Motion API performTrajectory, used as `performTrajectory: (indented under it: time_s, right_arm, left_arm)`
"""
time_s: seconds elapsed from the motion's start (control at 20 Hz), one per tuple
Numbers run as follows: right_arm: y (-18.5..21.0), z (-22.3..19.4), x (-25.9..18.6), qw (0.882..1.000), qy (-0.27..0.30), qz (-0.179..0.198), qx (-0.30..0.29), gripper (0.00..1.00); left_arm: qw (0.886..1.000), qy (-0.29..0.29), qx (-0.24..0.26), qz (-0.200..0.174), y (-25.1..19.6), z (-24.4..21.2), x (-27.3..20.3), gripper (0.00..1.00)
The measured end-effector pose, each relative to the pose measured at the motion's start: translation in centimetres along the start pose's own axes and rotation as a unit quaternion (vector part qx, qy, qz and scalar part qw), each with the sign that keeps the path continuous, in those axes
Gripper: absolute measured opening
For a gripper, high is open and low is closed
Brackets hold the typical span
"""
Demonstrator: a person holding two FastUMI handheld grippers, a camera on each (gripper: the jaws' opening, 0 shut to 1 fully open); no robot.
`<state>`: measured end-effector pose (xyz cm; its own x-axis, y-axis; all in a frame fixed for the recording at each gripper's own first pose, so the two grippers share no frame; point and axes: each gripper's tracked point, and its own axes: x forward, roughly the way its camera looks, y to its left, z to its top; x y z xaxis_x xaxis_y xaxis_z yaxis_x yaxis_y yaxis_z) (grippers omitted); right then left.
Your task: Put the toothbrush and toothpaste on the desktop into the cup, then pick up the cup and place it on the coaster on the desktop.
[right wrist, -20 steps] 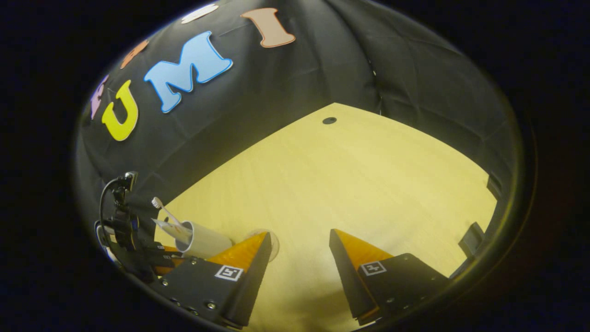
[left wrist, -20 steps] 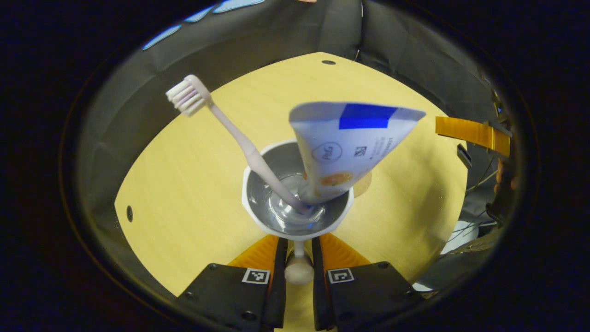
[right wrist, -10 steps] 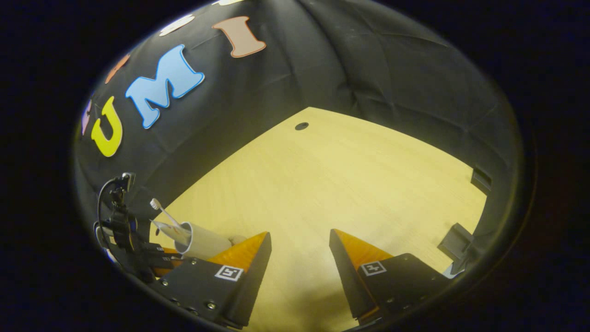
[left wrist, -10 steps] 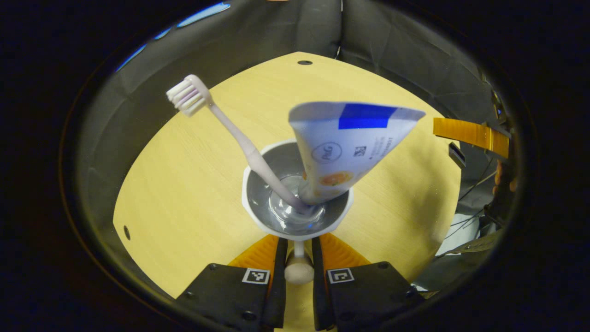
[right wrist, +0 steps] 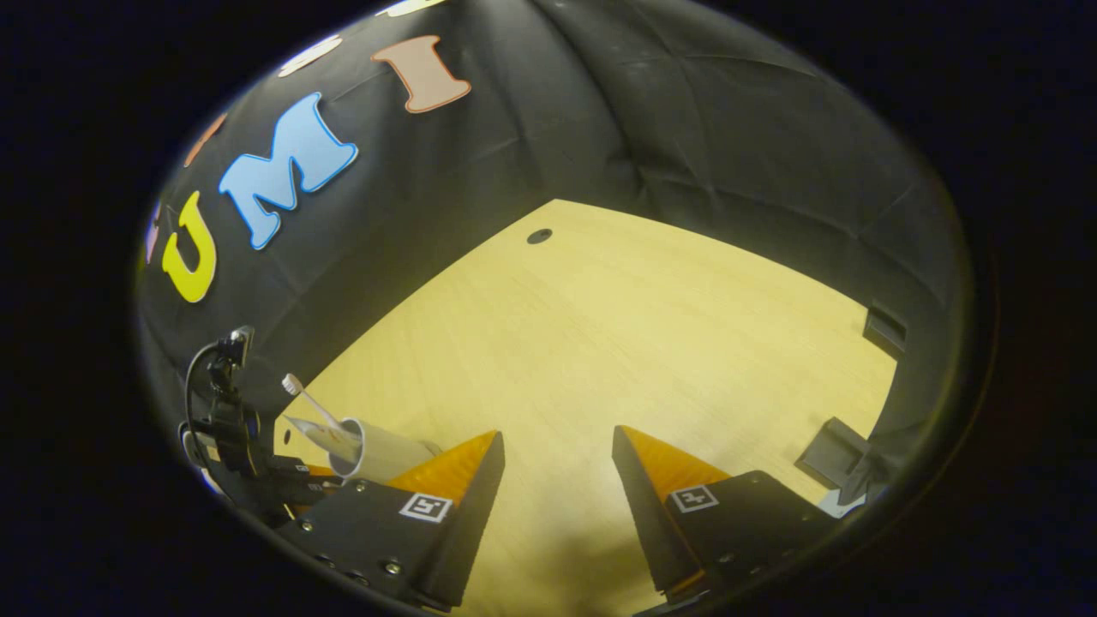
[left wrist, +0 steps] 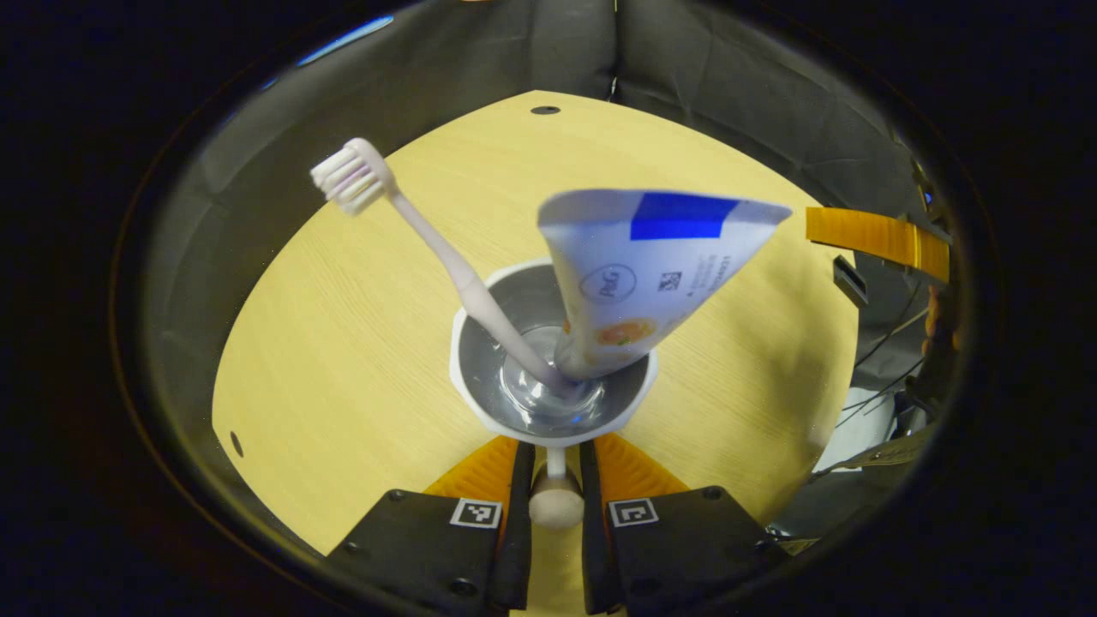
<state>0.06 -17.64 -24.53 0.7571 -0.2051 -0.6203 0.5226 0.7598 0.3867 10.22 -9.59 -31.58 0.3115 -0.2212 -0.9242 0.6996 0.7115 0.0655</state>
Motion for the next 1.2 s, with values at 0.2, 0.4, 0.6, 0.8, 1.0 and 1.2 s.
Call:
performTrajectory:
  time_s: [0.2,0.4,0.6,0.8,1.0,1.2]
  right_arm:
    - [-0.3,-0.2,0.0,1.000,0.005,-0.001,0.001,0.77]
    - [-0.1,-0.3,0.0,1.000,0.009,0.005,-0.005,0.77]
    - [1.5,-0.5,-0.1,1.000,0.012,0.017,-0.018,0.77]
    - [4.1,-0.7,-0.7,0.998,0.017,0.039,-0.045,0.77]
    - [7.7,-1.2,-2.5,0.992,0.018,0.073,-0.099,0.77]
    - [12.2,-1.1,-4.6,0.981,0.005,0.111,-0.161,0.77]
  left_arm:
    - [1.000,0.002,-0.003,0.005,0.0,0.0,0.1,0.31]
    - [1.000,-0.008,-0.002,0.022,0.3,0.0,0.0,0.45]
    - [0.999,-0.027,-0.003,0.030,0.0,1.0,-1.4,0.37]
    - [0.998,-0.048,-0.022,0.036,-0.1,0.9,-2.8,0.46]
    - [0.991,-0.100,-0.071,0.045,-0.9,0.9,-4.3,0.40]
    - [0.971,-0.191,-0.120,0.078,-0.5,2.0,-9.4,0.39]
